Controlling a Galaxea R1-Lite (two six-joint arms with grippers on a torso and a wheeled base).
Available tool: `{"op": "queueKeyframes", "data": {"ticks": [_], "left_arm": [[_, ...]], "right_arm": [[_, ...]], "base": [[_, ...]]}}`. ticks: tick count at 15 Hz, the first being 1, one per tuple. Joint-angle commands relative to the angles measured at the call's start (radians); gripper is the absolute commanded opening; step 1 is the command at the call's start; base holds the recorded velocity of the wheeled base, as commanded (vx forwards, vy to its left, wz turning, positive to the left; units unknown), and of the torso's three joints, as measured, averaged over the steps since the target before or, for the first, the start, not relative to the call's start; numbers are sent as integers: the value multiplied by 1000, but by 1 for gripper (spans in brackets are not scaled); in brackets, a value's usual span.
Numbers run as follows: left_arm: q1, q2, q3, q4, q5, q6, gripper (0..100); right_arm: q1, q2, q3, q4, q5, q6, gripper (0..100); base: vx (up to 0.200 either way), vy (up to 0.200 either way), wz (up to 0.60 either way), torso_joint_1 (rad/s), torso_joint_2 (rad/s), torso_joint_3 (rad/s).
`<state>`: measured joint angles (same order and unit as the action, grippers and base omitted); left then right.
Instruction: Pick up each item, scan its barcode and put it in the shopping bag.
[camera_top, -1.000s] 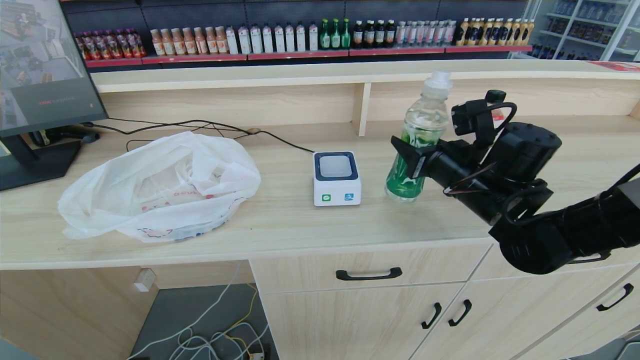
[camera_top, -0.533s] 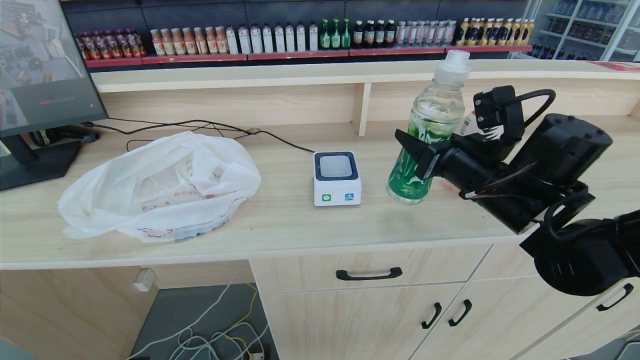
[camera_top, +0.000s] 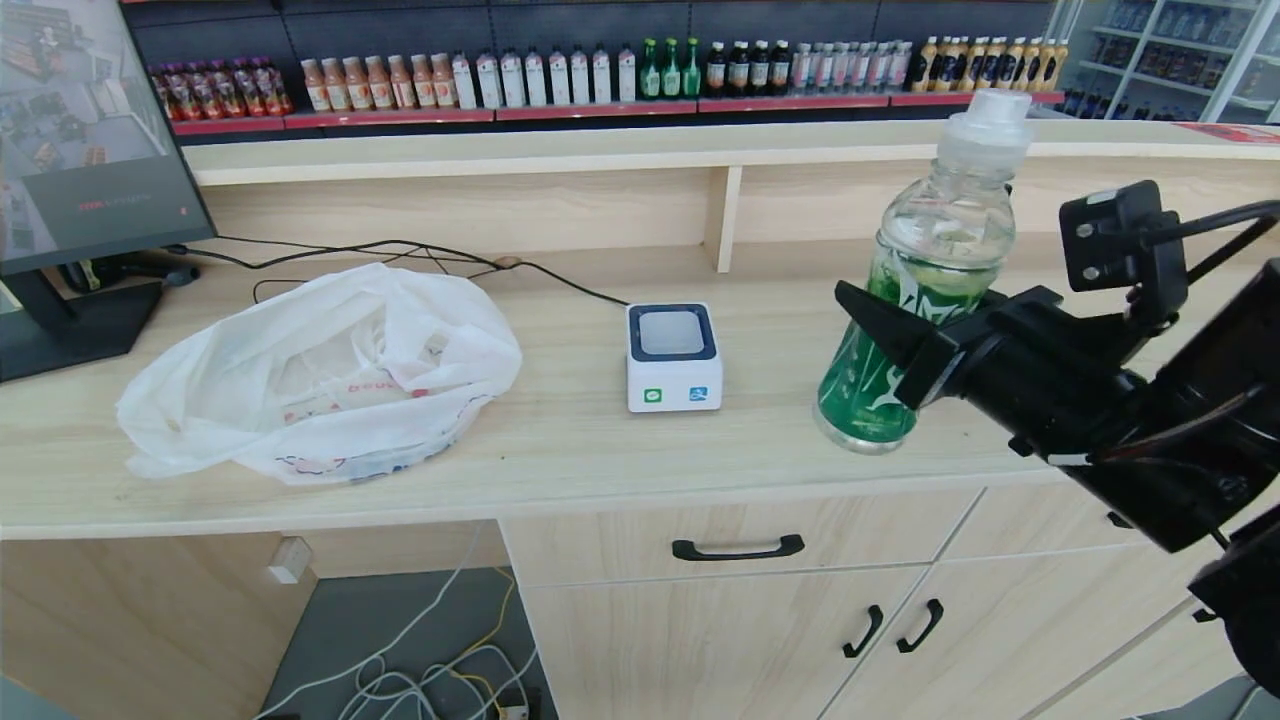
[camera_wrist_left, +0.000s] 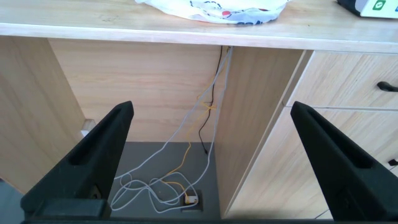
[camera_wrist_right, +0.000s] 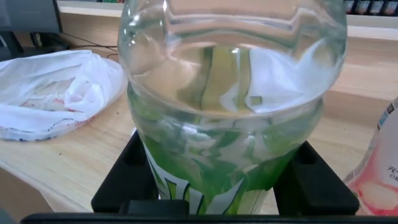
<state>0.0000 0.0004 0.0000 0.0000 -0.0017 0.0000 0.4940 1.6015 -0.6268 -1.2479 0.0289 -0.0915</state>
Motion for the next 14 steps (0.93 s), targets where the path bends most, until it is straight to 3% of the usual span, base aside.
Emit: {"op": "queueKeyframes", "data": {"ticks": [1, 4, 14], "left_arm": [[0, 0, 0, 0, 0, 0, 100], [0, 0, 0, 0, 0, 0, 100], [0, 0, 0, 0, 0, 0, 100]], "right_arm": [[32, -66, 79, -28, 0, -20, 0], [63, -87, 193, -62, -1, -45, 0], [60, -124, 283, -102, -3, -47, 0]], "base": [[0, 0, 0, 0, 0, 0], [0, 0, 0, 0, 0, 0], [0, 0, 0, 0, 0, 0]]}}
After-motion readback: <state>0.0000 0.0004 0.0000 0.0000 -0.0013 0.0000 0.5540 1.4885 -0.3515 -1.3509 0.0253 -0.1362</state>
